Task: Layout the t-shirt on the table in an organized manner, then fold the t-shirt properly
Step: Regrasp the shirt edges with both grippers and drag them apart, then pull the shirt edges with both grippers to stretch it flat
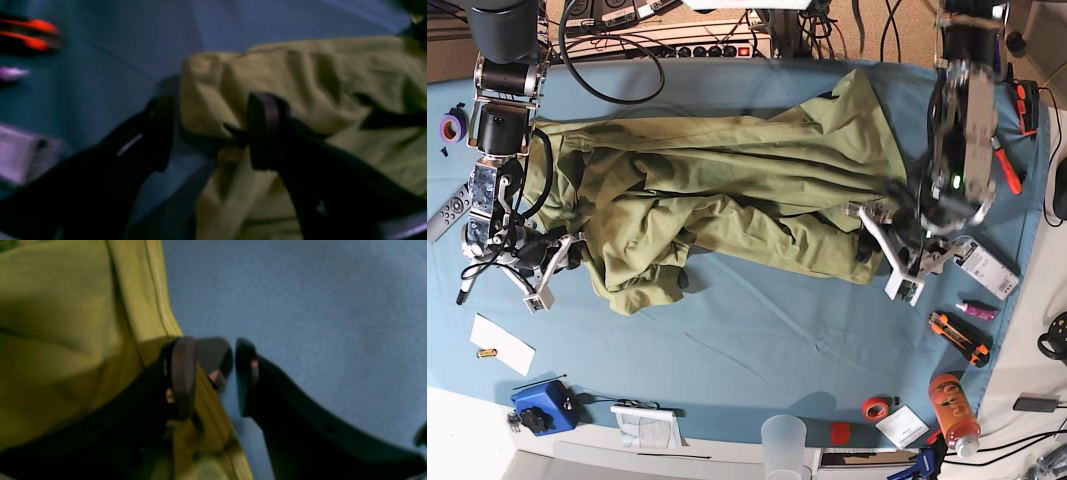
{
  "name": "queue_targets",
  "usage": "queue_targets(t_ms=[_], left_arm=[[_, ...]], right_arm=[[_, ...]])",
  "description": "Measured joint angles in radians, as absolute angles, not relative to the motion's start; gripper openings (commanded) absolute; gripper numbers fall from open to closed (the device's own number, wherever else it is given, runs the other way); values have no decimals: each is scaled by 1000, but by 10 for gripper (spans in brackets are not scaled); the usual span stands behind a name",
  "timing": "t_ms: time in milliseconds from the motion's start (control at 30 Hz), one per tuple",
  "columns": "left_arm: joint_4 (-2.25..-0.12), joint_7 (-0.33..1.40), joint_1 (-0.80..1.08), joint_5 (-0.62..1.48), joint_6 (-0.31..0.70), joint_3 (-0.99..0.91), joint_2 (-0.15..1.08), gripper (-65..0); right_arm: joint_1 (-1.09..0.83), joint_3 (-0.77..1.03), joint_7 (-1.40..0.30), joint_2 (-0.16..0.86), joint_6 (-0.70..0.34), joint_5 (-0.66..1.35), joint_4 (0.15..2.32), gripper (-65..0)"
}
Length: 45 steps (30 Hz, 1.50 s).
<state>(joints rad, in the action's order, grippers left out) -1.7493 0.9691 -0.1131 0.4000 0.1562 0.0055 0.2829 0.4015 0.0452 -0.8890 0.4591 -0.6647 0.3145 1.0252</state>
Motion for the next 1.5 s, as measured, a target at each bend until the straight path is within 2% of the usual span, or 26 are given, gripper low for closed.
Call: queue_targets(t_ms=[267, 333, 400, 433, 500, 633, 767, 1200, 1400, 1433, 1500], left_arm=[[-1456, 1018, -245, 517, 234, 5, 260, -303], [-1414, 1024, -253, 515, 231, 5, 249, -333], [-1391, 1020, -257, 519, 229, 5, 242, -425], [-1387, 1019, -258, 518, 224, 5, 241, -498], [-1384, 1007, -258, 509, 183, 5, 241, -650], [-1380, 965, -284, 412, 153, 6, 241, -650], [-1380, 963, -363, 411, 153, 6, 241, -650], [-1381, 923, -508, 274, 136, 6, 244, -650], [-1381, 943, -491, 232, 104, 5, 247, -650], [-1380, 943, -488, 236, 104, 5, 247, -650], [-1381, 942, -488, 239, 104, 5, 247, -650]], right_arm=[[402, 48, -881, 418, -674, 313, 1025, -449], [403, 48, -873, 406, -675, 314, 1026, -500], [403, 48, -857, 397, -674, 307, 1026, -609], [402, 48, -844, 395, -666, 292, 1026, -650], [402, 46, -793, 387, -603, 242, 1026, -650], [401, 46, -670, 388, -459, 138, 1024, -650], [404, 49, -593, 396, -418, 128, 1025, -650], [485, 53, -555, 396, -290, 60, 1023, -650], [485, 171, -573, 396, -291, 51, 1023, -650], [486, 191, -596, 397, -313, 49, 1023, -650], [486, 205, -663, 408, -439, 74, 1023, -650]])
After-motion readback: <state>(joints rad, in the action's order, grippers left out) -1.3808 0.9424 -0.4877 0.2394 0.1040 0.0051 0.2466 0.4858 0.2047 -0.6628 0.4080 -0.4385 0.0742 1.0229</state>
